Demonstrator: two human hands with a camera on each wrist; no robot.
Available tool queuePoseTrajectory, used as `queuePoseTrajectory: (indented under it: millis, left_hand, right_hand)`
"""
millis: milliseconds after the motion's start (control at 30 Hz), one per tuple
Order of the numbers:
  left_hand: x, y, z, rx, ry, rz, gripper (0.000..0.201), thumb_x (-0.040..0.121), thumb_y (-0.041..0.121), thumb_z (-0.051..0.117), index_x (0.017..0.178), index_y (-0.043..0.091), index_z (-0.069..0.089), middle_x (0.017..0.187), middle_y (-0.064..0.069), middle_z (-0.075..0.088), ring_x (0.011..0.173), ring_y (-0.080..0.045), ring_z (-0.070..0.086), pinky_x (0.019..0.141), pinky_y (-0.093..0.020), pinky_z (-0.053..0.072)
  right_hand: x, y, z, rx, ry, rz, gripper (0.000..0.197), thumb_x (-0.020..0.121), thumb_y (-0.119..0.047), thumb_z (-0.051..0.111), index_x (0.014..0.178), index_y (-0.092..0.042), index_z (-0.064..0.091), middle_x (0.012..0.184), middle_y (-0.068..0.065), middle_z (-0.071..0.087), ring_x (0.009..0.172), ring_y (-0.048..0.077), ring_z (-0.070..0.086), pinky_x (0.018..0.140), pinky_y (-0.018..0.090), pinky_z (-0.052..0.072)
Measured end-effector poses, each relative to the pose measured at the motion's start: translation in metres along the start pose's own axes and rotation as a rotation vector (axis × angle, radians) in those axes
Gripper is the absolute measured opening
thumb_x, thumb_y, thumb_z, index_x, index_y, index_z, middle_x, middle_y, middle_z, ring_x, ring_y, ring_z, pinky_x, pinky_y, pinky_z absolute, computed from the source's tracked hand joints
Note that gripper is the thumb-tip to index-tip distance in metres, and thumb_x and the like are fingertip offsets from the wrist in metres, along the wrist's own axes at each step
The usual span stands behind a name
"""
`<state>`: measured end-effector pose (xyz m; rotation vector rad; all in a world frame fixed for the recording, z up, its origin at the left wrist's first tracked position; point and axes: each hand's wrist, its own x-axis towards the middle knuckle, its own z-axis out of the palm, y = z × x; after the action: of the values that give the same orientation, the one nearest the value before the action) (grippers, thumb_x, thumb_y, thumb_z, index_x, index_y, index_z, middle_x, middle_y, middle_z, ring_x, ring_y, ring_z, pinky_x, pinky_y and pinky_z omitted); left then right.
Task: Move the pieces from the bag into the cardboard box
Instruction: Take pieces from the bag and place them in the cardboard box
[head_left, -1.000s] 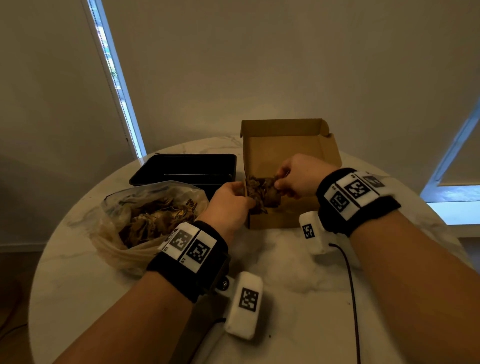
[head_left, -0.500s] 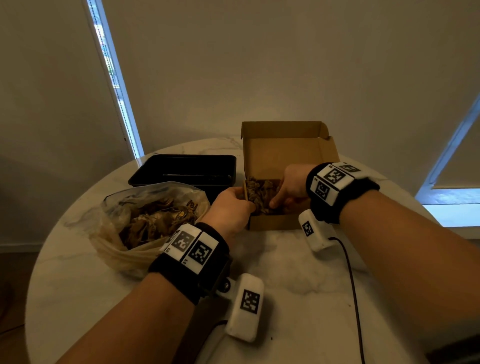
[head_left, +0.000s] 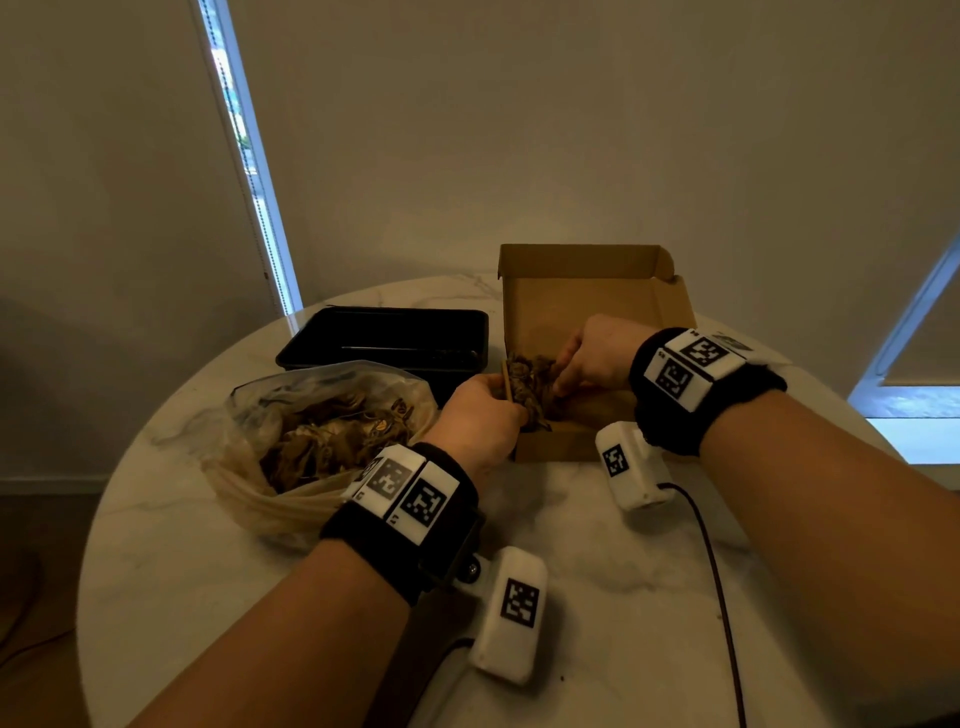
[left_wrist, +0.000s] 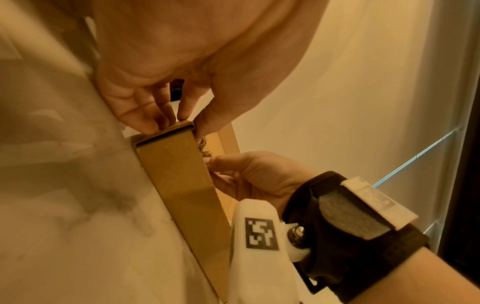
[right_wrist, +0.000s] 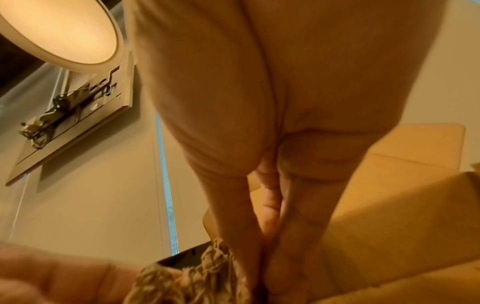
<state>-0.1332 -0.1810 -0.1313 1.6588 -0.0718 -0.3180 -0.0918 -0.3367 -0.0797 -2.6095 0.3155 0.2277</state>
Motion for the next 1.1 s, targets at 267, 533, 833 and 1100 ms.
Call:
queuePoseTrajectory:
  millis: [267,533,833,1100]
  left_hand:
    - [0.001,-0.001,-0.002,0.016,0.002,0.006,0.028,0.094,-0.005,0.056,0.095,0.021,0.064,0.112,-0.016,0.073,0.105,-0.032,0.071,0.096,-0.051,0.057]
    - [-0.014,0.022,-0.011,0.04,0.115,0.088,0.017,0.099,0.008,0.053,0.096,0.019,0.066,0.101,-0.009,0.071,0.086,-0.018,0.066,0.08,-0.029,0.056]
    - [-0.05,0.061,-0.06,0.105,0.192,0.257,0.019,0.102,0.012,0.052,0.114,0.015,0.066,0.096,-0.007,0.074,0.087,-0.02,0.071,0.082,-0.034,0.061]
    - [-0.065,0.05,-0.156,0.454,0.431,0.215,0.014,0.095,0.016,0.063,0.095,0.027,0.073,0.1,0.001,0.073,0.096,-0.017,0.068,0.092,-0.034,0.055]
  right_hand:
    - [-0.008,-0.002,0.002,0.203,-0.053,-0.041,0.009,0.089,-0.001,0.073,0.097,-0.004,0.073,0.105,0.016,0.075,0.094,0.025,0.073,0.091,0.042,0.06]
    - [-0.029,-0.009,-0.004,0.1,0.039,-0.094,0.017,0.095,-0.009,0.066,0.111,-0.007,0.074,0.103,0.012,0.075,0.102,0.029,0.072,0.095,0.045,0.058]
    - [-0.075,-0.058,0.008,0.036,0.194,-0.321,0.01,0.098,-0.026,0.065,0.104,-0.025,0.073,0.102,-0.004,0.071,0.096,0.015,0.065,0.076,0.029,0.052]
    - [-0.11,-0.118,0.046,-0.122,-0.032,-0.52,0.02,0.091,-0.028,0.075,0.11,-0.021,0.073,0.107,-0.002,0.071,0.094,0.015,0.066,0.069,0.023,0.049]
